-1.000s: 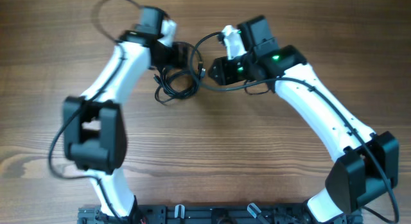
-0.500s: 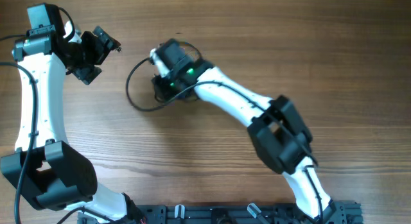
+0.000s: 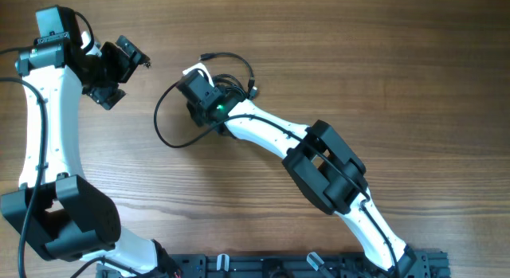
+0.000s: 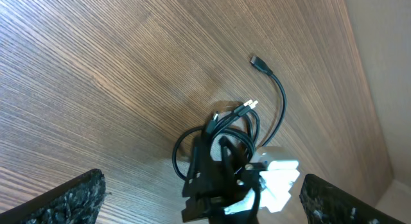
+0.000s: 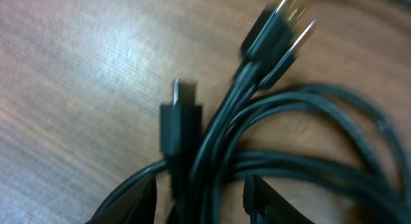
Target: Untangle cables
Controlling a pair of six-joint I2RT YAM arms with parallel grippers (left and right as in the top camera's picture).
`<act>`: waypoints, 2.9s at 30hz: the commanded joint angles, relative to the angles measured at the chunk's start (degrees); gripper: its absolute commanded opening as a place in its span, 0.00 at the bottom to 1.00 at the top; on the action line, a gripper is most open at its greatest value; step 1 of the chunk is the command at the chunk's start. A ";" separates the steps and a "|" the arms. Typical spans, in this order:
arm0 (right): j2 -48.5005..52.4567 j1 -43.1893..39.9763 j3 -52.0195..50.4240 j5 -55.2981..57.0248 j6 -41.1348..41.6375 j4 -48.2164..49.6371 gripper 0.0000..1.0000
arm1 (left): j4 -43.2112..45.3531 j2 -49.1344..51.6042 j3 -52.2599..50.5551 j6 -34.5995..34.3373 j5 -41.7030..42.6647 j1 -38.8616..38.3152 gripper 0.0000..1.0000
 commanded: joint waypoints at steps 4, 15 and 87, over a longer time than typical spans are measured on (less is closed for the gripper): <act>2.14 -0.17 -0.44 -5.35 7.74 -0.96 0.35 | -0.31 0.22 0.00 -0.15 -0.79 0.15 0.99; -22.47 -13.55 1.64 -39.04 6.05 -19.78 0.05 | -1.16 0.22 -0.04 3.56 2.19 -3.58 0.96; -25.66 -36.63 -1.90 -32.37 -6.14 -42.64 0.52 | 19.65 7.19 -14.84 7.37 28.30 -21.88 0.04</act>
